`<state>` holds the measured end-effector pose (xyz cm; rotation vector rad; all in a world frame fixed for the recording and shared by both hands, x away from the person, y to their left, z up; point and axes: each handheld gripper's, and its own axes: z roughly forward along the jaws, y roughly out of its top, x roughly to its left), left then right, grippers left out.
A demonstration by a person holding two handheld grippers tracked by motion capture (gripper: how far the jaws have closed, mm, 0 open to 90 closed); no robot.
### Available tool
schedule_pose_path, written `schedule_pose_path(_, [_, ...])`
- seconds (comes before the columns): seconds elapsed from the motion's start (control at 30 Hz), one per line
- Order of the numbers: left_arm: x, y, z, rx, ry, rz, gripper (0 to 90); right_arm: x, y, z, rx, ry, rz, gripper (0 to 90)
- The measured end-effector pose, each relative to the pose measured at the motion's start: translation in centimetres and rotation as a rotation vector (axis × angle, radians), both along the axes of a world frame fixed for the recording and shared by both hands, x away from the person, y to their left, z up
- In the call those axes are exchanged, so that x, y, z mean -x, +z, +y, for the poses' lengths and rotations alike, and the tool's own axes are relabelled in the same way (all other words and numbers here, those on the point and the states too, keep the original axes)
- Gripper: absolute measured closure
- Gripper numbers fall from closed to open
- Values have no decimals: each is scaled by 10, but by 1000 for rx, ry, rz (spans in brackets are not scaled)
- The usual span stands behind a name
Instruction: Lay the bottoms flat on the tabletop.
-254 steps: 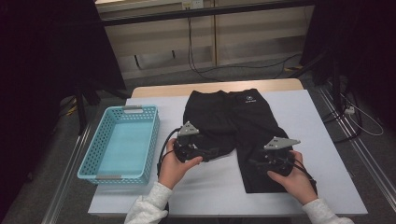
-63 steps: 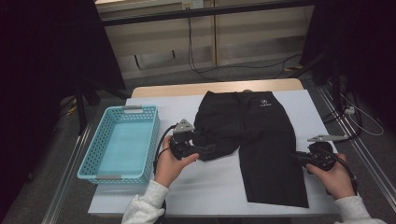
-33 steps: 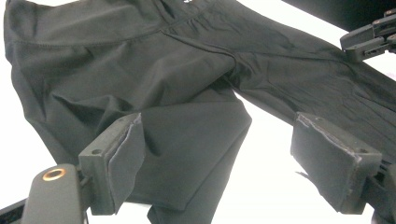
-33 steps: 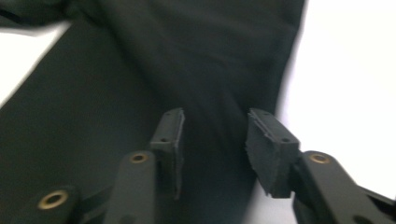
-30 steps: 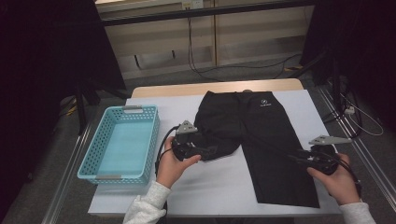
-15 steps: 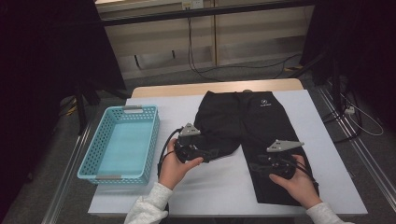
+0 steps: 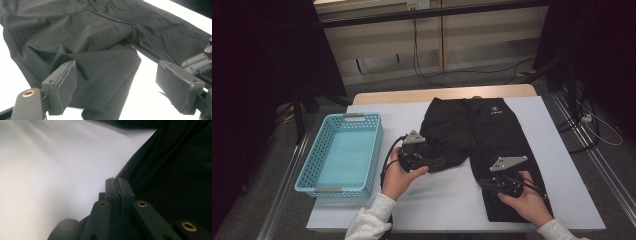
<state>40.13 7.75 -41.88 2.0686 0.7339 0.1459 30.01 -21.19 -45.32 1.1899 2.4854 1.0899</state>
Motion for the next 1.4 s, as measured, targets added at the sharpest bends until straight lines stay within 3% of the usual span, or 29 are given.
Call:
schedule_pose_path(0.17, [0,-1,1,-3,2,5,177,6,2,5,12,34,4,867])
schedule_pose_path(0.27, [0,-1,2,-7,3,5,177,6,3,5,-7,43,-22,743])
schedule_pose_path(0.37, [1,0,3,-7,7,-2,177,4,8,1,-22,13,-83,594])
schedule_pose_path(0.57, [0,-5,8,-25,24,2,178,-5,9,-2,-39,-41,-129,421])
schedule_pose_path(0.63, [-2,-4,9,-25,31,-3,175,-9,10,-1,-38,-66,-153,327])
schedule_pose_path(0.77, [-2,-8,5,-30,26,3,173,-15,11,-2,-50,-99,-184,242])
schedule_pose_path(1.17, [-3,-12,10,-55,40,-5,173,-26,14,-4,-58,-167,-236,157])
schedule_pose_path(1.4, [-3,-10,16,-52,61,-39,181,-28,16,-2,-55,-159,-257,147])
